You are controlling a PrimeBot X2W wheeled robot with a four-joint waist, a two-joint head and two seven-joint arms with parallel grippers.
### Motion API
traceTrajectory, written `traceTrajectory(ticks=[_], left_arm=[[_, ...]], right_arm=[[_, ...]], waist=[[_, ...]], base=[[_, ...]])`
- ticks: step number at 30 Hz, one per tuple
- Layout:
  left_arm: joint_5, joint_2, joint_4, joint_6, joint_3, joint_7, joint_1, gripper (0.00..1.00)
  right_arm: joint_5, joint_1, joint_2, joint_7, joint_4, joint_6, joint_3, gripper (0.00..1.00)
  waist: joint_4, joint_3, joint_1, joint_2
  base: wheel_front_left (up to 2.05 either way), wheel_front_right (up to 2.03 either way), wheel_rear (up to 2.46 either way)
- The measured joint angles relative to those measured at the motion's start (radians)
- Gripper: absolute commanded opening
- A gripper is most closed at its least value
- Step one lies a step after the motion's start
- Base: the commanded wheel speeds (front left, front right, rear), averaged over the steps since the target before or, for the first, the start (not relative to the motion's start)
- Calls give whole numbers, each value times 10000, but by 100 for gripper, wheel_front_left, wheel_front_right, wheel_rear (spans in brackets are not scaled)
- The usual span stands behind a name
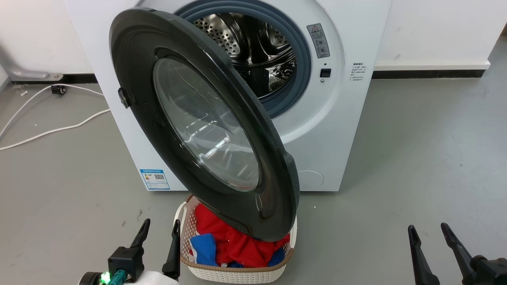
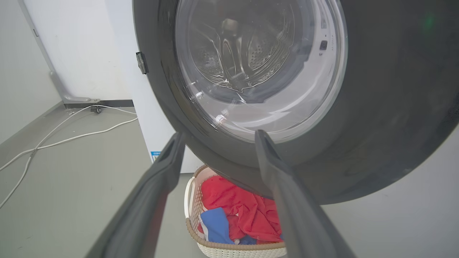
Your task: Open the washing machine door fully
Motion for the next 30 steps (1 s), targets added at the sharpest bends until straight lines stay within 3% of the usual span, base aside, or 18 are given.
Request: traceTrajectory(ticks=[1,2,4,14,30], left_arm=[[-2,-6,-8,-2,2,0,-34,100],[-33,-15,4,-10,4,0,-54,38],[-73,-33,-8,-10,8,0,-64,0],[-278,-142,-391,48,109,0,-709,0],[-236,-401,-3361,372,-1093,59,-4161,0]], right_arm=[[-4,-19,2,0,-2,0,4,100],[-13,-36,2,2,-6,0,19,100],[-29,-40,4,2,-8,0,36,100],[117,-196,27,-6,33,0,29,100],[169,-601,65,-65,263,0,157,100]], waist=[[10,4,-1,0],[18,7,0,0],[28,7,-1,0],[136,182,0,0],[154,471,0,0]], base=[[0,0,0],[0,0,0],[0,0,0],[0,0,0],[0,0,0]])
